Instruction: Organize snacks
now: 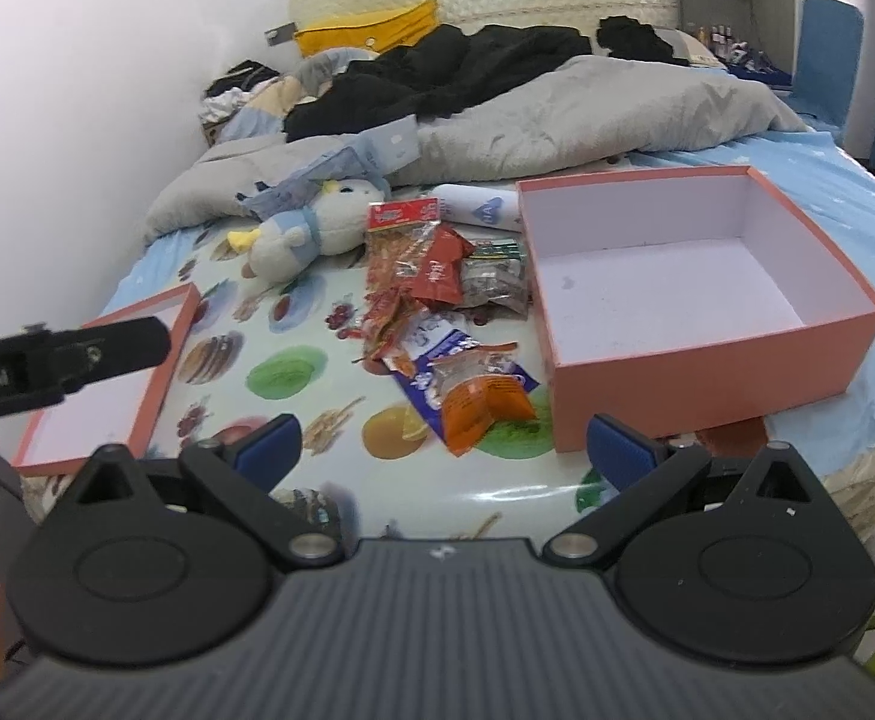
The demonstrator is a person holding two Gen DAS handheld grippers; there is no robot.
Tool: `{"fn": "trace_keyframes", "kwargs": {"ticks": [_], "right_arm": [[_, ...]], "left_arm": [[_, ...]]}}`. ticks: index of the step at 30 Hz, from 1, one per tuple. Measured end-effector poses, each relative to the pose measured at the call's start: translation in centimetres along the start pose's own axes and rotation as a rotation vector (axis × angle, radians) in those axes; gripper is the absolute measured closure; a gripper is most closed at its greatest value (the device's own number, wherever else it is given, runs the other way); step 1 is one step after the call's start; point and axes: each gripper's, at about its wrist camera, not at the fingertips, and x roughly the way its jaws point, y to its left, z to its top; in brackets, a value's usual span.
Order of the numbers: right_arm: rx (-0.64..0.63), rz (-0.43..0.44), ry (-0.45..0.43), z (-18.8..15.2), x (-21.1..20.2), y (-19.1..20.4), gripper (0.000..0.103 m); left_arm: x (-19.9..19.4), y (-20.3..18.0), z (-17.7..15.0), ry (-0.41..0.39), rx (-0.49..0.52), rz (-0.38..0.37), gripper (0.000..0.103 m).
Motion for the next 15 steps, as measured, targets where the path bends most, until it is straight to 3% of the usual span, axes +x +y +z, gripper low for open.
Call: {"fn": "trace_keyframes", "kwargs": {"ticks": [9,15], "right_arm": [[0.03,0.027,0.0,-0.6,0.1,0.0,0.0],[0.052,0.015,-0.014,-0.8,0.8,-0.6,0.01]], "left_arm": [[0.6,0.7,-0.2,0.008,-0.009,0.012,0.0],[1.8,1.0,-0.3,0.027,-0.004,0.011,0.0]]}}
